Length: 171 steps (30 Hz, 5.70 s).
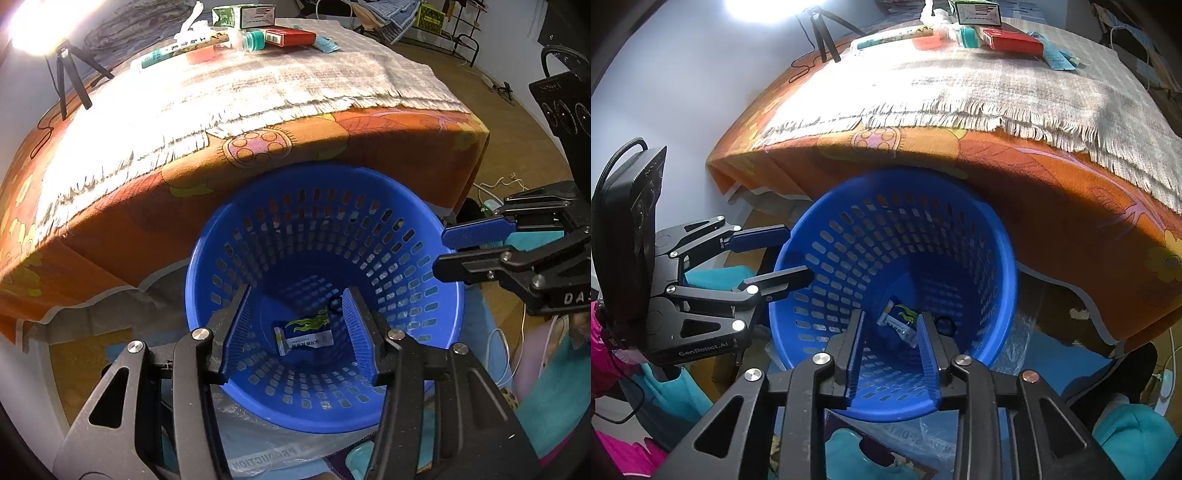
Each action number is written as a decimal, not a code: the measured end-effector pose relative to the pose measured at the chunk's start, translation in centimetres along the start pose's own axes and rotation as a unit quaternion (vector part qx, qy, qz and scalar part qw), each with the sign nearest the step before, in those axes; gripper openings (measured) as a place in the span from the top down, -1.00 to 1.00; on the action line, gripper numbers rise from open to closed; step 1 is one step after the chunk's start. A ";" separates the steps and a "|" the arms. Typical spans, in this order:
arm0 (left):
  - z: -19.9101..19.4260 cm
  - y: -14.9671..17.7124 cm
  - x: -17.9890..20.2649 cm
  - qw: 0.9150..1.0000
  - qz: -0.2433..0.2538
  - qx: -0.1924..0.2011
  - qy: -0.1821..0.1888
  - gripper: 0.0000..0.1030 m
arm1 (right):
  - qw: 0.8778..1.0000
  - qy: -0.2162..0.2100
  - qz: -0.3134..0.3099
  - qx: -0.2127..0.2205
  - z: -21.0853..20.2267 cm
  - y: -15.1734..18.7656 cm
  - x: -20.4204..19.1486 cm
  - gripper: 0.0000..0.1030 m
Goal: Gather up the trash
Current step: 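Open the left tool to drop the wrapper into the basket, then grasp the clear bottle with left tool while right tool grasps blue tube, then carry the bottle and blue tube with both tools over the basket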
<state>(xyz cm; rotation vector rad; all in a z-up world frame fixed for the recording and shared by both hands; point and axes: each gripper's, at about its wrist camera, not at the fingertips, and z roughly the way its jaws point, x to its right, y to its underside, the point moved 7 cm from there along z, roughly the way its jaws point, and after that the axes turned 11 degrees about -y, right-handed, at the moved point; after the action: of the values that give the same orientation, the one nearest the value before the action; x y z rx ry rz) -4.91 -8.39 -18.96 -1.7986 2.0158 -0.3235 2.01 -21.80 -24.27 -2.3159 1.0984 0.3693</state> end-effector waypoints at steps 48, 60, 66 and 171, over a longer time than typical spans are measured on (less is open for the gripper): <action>-0.7 -20.0 -11.5 0.993 -0.030 0.110 -0.034 -0.42 | 0.985 0.087 -0.023 0.147 -10.3 -16.8 4.8 -0.77; 3.9 -27.2 -11.0 0.988 0.113 0.091 -0.046 -0.48 | 0.988 0.073 0.013 0.134 -9.7 -23.1 12.0 -0.53; 7.3 -28.7 -11.4 0.990 0.131 0.053 -0.030 -0.48 | 0.989 0.056 0.056 0.123 -8.2 -25.4 16.8 -0.29; -4.3 -9.8 -2.3 0.995 -0.026 0.078 0.056 -0.15 | 0.995 -0.021 -0.020 0.091 -9.0 -6.6 0.3 0.97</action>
<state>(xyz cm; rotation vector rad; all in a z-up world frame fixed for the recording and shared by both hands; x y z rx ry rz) 1.97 -7.93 -10.49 -1.7722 1.9604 -0.5937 7.45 -23.86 -14.73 -2.1574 1.0207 0.2889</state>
